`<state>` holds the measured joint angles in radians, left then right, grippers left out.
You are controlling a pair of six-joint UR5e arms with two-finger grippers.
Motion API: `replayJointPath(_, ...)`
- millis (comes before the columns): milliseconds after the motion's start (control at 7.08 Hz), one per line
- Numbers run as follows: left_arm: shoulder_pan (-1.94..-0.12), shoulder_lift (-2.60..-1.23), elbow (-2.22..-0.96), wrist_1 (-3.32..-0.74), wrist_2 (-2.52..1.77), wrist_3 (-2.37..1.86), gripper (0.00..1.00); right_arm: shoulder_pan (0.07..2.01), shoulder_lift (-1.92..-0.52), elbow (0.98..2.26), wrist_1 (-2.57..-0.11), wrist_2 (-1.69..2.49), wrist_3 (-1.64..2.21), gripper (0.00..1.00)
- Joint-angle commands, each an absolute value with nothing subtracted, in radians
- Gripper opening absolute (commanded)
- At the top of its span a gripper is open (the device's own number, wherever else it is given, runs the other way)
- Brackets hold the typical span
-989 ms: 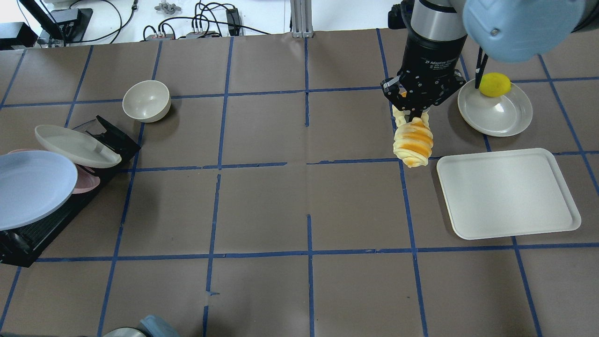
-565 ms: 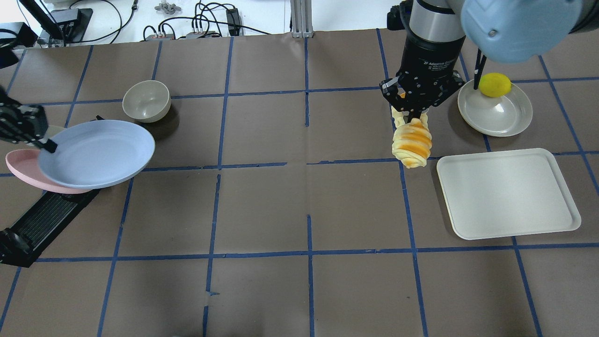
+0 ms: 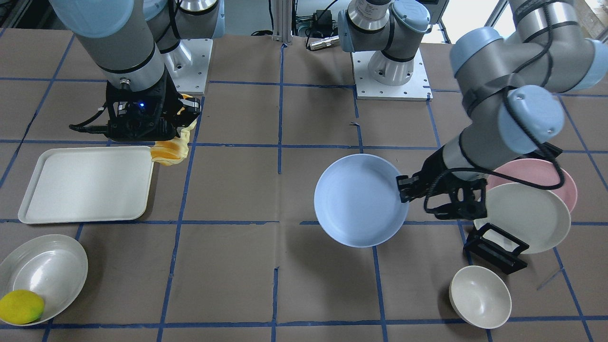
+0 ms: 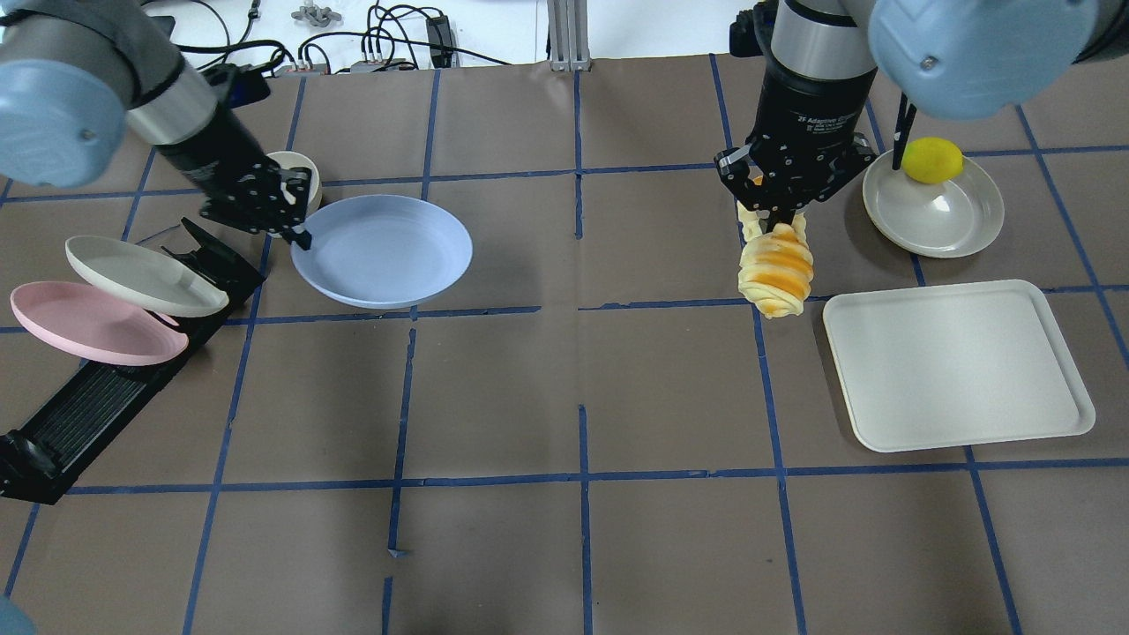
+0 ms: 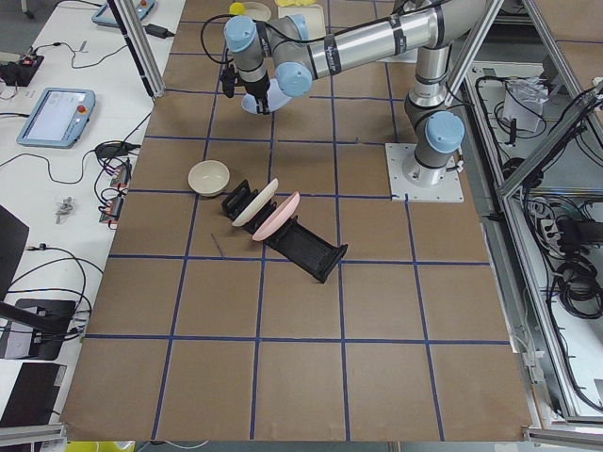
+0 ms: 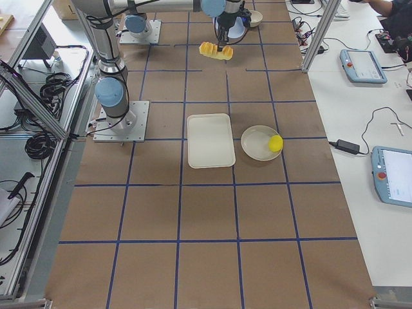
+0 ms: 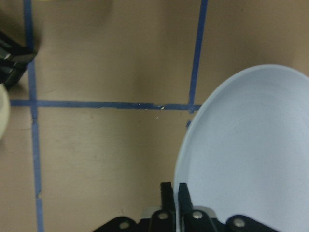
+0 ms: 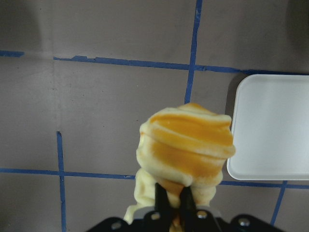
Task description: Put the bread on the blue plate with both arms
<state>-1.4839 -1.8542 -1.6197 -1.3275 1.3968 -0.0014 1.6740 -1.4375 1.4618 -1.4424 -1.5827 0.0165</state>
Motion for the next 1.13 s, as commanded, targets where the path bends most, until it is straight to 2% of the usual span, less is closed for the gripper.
replayJointPath(0,-1.641,-1.940,-1.632,-1.131,1.350,-0.144,0.02,1.674,-1.434,1.462,-1.442,-1.577,0.017,0.21)
replayJointPath(424,-1.739,-1.956,-1.660,-1.088,1.359,-0.187,0.02,1.677,-1.439,1.460,-1.439,-1.574,0.021,0.22)
replayJointPath(707,-1.756,-1.960,-1.736,-1.005,1.359,-0.208,0.07,1.725,-1.418,1.457,-1.480,-1.511,0.113,0.21)
replayJointPath(848,-1.758,-1.963,-1.767,-0.949,1.382,-0.236,0.81,1.749,-1.375,1.456,-1.530,-1.511,0.118,0.21)
replayJointPath(989,-1.752,-1.945,-1.757,-0.950,1.437,-0.232,1.00,1.770,-1.318,1.457,-1.621,-1.509,0.121,0.21)
